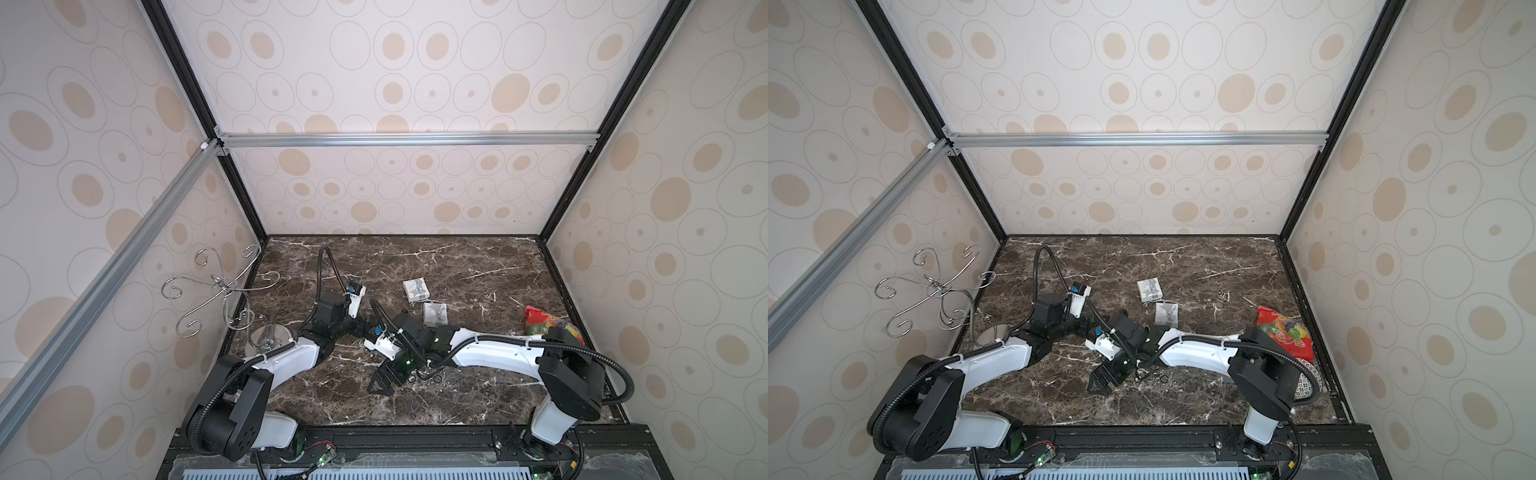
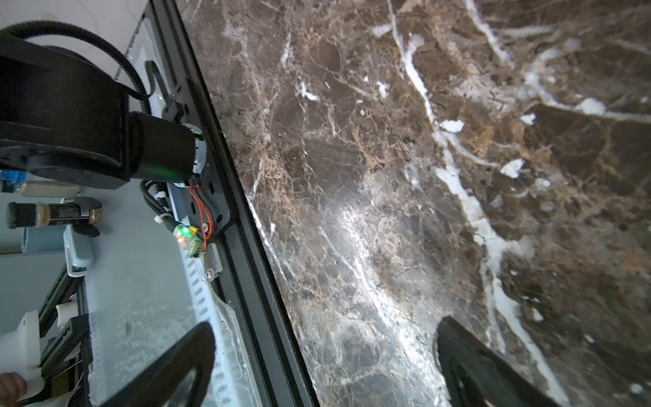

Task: Take the rings out of the lift-off lid box
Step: Place the ring at the center of the board.

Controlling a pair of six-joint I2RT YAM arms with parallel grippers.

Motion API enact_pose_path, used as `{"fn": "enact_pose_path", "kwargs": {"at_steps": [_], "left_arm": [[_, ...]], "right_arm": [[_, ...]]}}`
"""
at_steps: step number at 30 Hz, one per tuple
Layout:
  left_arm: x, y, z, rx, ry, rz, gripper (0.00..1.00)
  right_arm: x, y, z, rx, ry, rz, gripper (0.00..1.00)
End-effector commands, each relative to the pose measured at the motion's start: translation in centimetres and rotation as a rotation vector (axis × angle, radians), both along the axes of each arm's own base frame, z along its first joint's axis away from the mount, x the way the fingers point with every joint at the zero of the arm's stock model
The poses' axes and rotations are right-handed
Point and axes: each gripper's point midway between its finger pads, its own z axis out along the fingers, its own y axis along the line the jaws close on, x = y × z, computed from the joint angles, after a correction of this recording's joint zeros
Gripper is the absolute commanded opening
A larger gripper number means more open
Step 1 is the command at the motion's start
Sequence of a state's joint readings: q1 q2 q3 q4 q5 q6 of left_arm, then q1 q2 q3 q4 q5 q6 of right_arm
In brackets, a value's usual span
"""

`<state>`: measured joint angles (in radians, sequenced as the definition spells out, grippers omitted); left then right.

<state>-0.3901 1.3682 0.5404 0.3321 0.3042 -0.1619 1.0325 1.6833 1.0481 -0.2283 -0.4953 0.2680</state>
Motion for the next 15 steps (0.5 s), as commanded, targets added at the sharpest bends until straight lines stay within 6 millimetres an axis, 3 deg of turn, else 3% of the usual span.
{"fn": "enact_pose_path", "kwargs": {"at_steps": [1, 7, 15], "left_arm": [[-0.8, -1.0, 0.6, -0.043, -0.009, -0.036, 1.00], [-1.3, -1.3, 1.1, -0.069, -0.040, -0.059, 1.00], [-2.7, -3.3, 2.7, -0.176, -0.092, -0.190, 0.99]], "right_arm": [[-0.4, 0.1, 2.3, 0.112, 0.007, 0.028, 1.00], [1.1, -2.3, 6.5, 0.301, 0.058, -0.032, 1.00], [4.5, -5.1, 9.4, 0.476, 0.146, -0.155, 1.00]]}}
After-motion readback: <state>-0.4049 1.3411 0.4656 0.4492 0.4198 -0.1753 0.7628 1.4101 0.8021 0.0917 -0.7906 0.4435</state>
